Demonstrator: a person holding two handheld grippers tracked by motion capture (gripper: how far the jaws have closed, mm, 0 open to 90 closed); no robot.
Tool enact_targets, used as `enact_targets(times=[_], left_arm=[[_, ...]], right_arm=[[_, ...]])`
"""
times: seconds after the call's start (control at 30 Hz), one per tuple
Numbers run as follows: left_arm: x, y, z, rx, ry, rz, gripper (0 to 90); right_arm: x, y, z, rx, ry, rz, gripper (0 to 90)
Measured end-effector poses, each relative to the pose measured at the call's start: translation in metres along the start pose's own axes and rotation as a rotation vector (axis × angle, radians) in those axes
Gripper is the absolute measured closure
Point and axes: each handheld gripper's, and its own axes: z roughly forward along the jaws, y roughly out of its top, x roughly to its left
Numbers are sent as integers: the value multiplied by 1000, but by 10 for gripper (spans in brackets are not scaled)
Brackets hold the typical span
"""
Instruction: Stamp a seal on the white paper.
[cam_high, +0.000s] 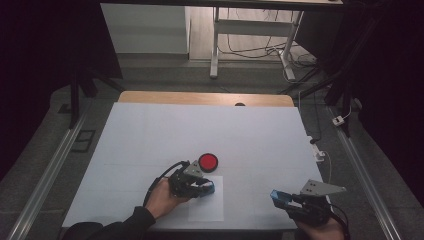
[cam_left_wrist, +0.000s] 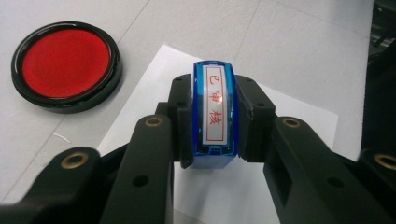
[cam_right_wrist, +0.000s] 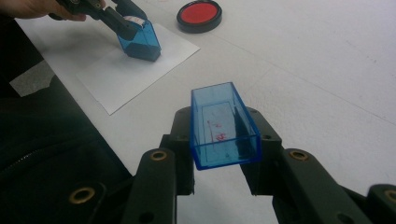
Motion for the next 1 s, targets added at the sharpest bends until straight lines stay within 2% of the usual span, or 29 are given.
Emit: enact_targets(times=[0.27, 0.37, 0.47, 0.87, 1.0], left_arm=[[7, -4, 2, -19, -47, -51, 698], [8, -4, 2, -22, -53, -62, 699], [6, -3, 2, -16, -40, -51, 700], [-13, -1, 2, 21, 70, 62, 704], [-17, 0, 3, 31, 94, 85, 705]], right_arm=[[0, 0, 0, 2, -5, -1, 691], [0, 0, 0, 1, 0, 0, 691], [0, 0, 0, 1, -1, -1, 691], [0, 0, 0, 4, 2, 1, 690], [0, 0, 0, 2, 3, 1, 691]])
